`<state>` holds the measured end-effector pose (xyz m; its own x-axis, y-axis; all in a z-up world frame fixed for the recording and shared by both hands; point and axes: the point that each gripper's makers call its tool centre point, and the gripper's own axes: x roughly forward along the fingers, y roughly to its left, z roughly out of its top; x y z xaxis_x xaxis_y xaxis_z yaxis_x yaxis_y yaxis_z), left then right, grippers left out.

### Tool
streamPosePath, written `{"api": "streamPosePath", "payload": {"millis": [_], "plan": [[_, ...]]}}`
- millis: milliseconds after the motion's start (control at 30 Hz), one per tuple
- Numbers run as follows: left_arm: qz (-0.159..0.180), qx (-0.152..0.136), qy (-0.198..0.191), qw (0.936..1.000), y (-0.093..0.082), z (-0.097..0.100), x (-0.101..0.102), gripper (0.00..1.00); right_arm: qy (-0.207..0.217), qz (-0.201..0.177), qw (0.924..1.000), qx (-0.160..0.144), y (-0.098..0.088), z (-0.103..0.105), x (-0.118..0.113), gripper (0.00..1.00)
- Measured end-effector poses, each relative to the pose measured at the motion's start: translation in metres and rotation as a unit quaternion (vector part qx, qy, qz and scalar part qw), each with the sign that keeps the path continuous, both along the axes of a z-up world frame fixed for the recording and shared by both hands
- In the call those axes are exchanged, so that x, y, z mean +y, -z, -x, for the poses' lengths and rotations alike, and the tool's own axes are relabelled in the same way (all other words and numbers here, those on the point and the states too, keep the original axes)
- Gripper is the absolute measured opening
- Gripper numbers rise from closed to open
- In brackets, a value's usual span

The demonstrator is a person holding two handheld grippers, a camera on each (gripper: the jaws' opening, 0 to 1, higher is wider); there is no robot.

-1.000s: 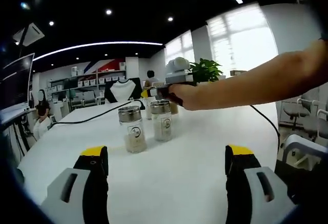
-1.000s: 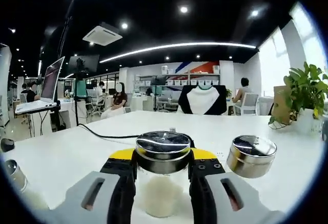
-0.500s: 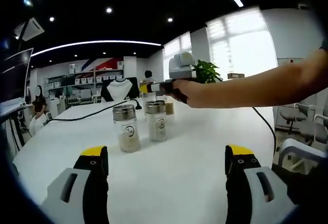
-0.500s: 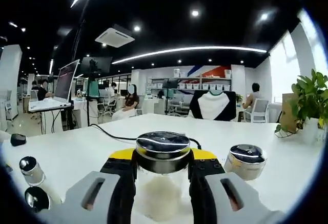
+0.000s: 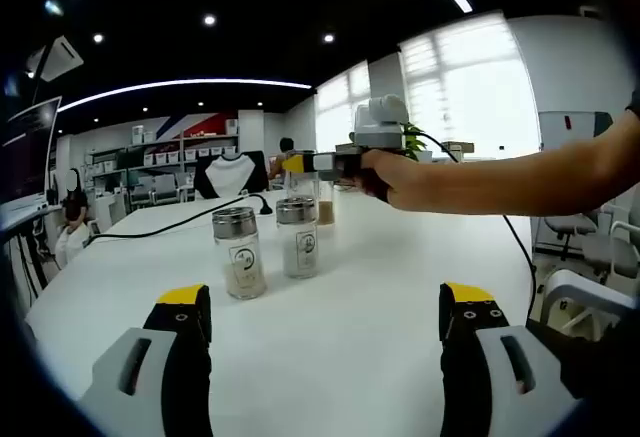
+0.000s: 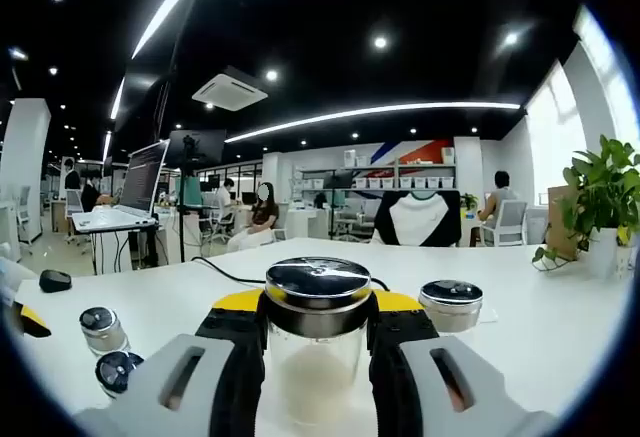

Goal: Rotate the seasoning bottle until the label or dispensing opening points toward the visible target arrow and the bottle remains upright within the marked orientation range

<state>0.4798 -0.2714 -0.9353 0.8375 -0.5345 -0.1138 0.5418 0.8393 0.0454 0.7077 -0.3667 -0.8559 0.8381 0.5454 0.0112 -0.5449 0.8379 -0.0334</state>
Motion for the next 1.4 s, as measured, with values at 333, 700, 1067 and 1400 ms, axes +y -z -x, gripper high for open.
{"api": "streamPosePath", "payload": {"millis": [333,700,1067,1400], "plan": [[0.001,0.001,0.008,1.0,0.001,0.001,-0.005,1.0,-0.004,0.021,0.9996,-0.019,-0.005,0.027,-0.012,0.36],[0.006,0.0,0.018,0.9998,0.001,0.003,-0.015,1.0,-0.031,0.039,0.998,-0.039,-0.012,0.074,-0.014,0.36],[0.006,-0.003,0.025,0.9997,0.001,0.006,-0.024,0.98,-0.056,0.048,0.9963,-0.044,-0.007,0.118,-0.014,0.36],[0.005,-0.013,0.037,0.9992,-0.004,0.01,-0.032,0.93,-0.088,0.019,0.9952,-0.038,-0.009,0.154,-0.009,0.36]]}}
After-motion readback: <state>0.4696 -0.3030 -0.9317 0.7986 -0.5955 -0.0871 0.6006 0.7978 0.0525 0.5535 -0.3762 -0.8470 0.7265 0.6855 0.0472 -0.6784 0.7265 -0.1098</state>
